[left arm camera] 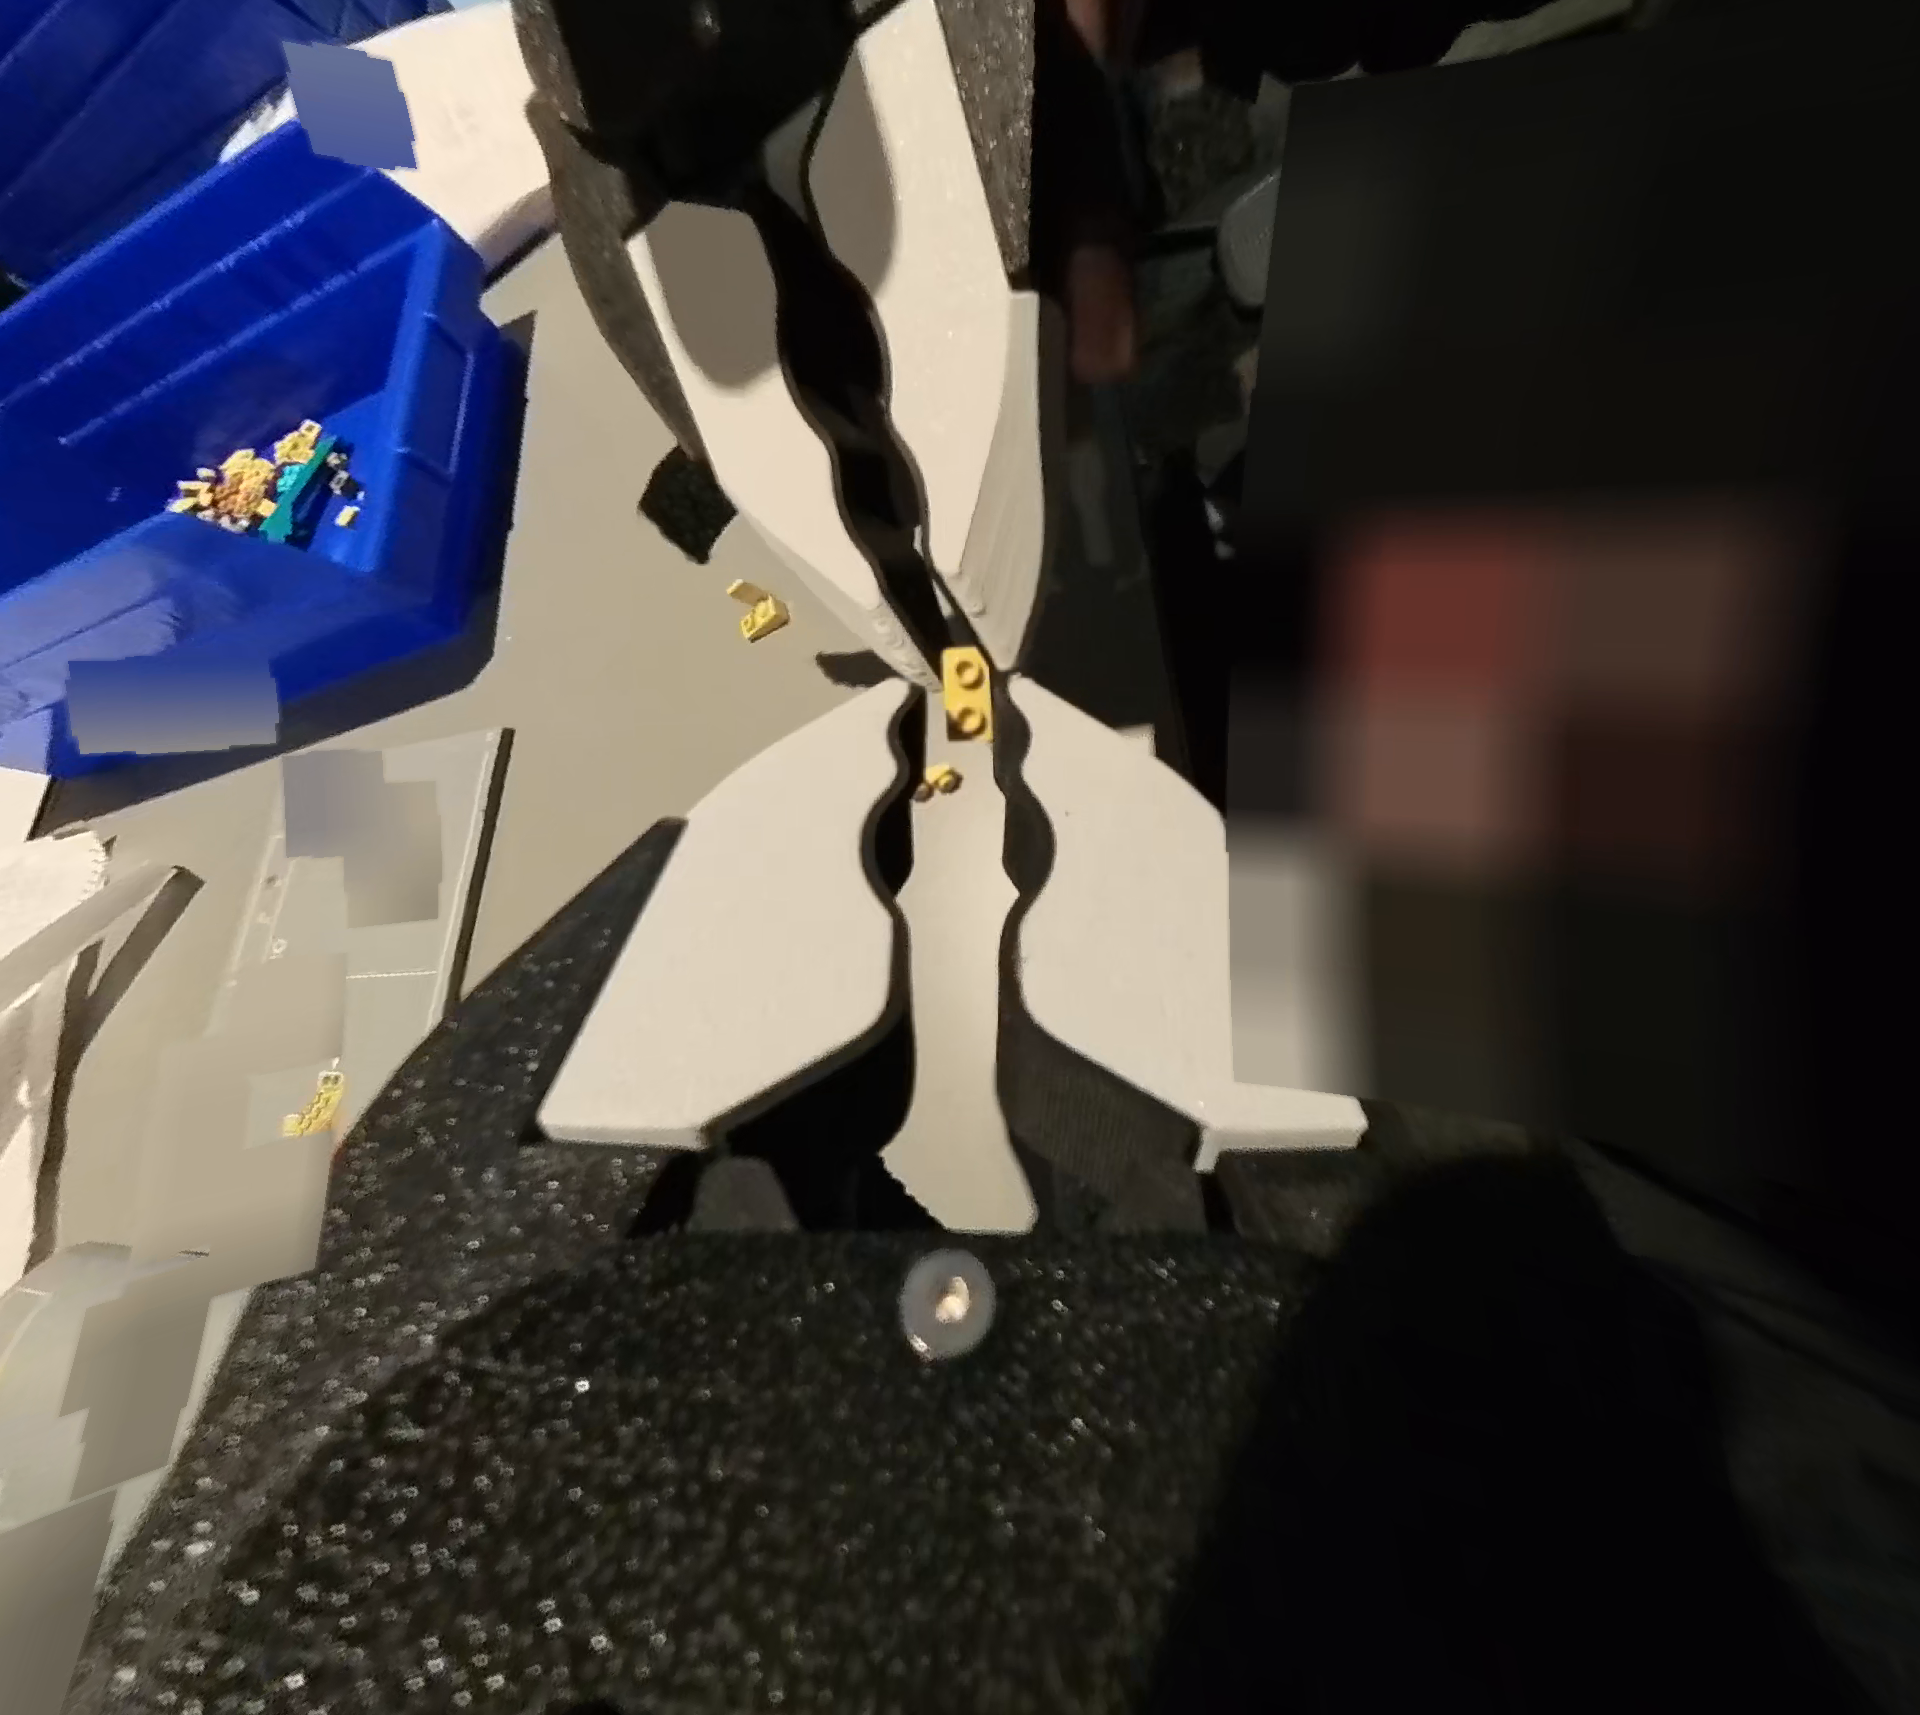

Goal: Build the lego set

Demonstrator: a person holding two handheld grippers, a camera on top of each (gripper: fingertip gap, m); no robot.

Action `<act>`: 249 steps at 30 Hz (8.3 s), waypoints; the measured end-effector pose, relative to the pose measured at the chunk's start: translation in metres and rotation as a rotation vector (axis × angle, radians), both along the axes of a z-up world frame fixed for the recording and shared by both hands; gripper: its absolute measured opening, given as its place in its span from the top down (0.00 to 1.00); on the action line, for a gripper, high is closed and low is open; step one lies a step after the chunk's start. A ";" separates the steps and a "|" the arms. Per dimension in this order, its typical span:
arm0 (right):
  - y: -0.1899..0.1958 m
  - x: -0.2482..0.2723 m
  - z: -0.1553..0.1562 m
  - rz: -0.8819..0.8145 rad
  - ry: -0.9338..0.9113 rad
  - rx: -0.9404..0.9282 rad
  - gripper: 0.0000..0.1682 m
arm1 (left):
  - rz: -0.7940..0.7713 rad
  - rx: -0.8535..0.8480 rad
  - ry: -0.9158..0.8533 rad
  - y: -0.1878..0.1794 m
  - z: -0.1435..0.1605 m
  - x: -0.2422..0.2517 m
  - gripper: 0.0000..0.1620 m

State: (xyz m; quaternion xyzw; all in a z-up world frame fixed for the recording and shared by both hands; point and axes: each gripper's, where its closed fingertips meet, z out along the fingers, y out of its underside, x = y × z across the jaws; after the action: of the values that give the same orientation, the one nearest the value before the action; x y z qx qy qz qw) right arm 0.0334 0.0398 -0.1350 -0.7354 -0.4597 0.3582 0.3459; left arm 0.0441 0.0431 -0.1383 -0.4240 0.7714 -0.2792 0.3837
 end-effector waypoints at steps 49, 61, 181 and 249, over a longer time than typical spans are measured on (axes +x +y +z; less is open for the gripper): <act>0.032 0.056 0.133 -0.392 1.454 0.235 0.54 | 0.131 -0.969 -1.094 0.013 0.084 0.016 0.96; 0.028 0.067 0.148 -0.508 1.451 0.222 0.53 | 0.109 -1.127 -1.036 -0.018 0.079 0.042 0.96; -0.002 0.014 0.117 -0.149 1.073 0.242 0.90 | 0.119 -0.792 -0.905 -0.003 0.124 0.015 0.96; -0.012 0.023 0.128 -0.093 1.151 0.242 0.90 | 0.076 -0.725 -0.741 -0.014 0.132 0.024 0.93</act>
State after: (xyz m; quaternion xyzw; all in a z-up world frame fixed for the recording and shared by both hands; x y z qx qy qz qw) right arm 0.0566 0.0276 -0.0069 -0.3976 -0.2027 0.6292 0.6364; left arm 0.0682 0.0293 -0.0058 -0.4300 0.4217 -0.6459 0.4692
